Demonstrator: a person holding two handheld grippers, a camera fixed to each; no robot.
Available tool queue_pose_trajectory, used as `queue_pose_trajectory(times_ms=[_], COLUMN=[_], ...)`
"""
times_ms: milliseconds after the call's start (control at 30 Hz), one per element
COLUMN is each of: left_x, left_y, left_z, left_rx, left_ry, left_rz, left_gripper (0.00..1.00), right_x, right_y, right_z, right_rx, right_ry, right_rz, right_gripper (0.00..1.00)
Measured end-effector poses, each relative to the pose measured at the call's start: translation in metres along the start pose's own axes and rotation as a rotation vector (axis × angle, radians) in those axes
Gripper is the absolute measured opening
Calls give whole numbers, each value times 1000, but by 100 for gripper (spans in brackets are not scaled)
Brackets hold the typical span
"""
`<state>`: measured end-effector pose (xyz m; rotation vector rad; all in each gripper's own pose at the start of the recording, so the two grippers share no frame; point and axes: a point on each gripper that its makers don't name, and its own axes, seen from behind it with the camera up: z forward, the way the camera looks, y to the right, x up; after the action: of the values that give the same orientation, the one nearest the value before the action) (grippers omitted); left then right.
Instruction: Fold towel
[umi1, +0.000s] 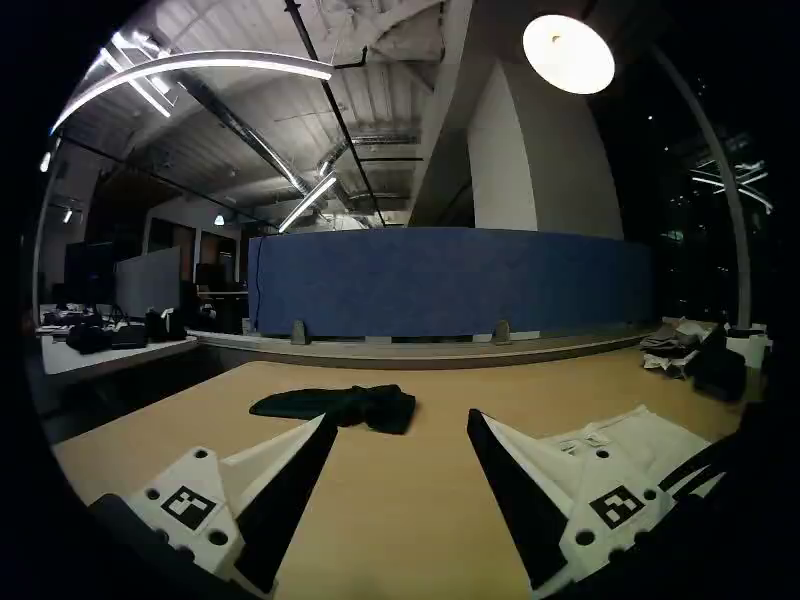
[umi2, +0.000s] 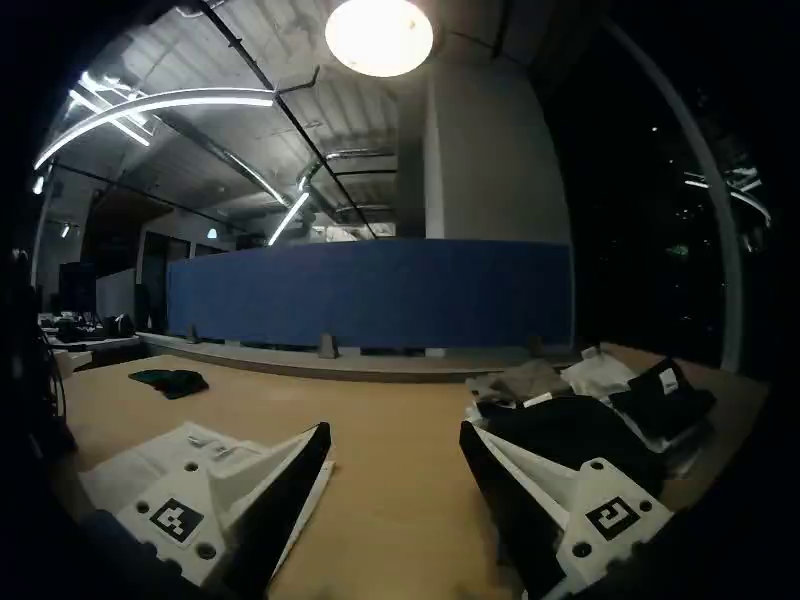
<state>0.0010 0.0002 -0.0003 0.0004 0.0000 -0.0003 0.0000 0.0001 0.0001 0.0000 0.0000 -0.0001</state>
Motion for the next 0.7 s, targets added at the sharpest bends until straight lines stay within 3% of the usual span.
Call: queue_pose_trajectory(times_ms=[700], left_x=[0], left_y=[0], left_z=[-2], left_rx=[0], left_ry=[0], left_rz=[0], left_gripper=[97], right_x=[0], right_y=[0], right_z=[1], right_rx=[0], right_ry=[0], right_rz=[0], right_gripper=[100])
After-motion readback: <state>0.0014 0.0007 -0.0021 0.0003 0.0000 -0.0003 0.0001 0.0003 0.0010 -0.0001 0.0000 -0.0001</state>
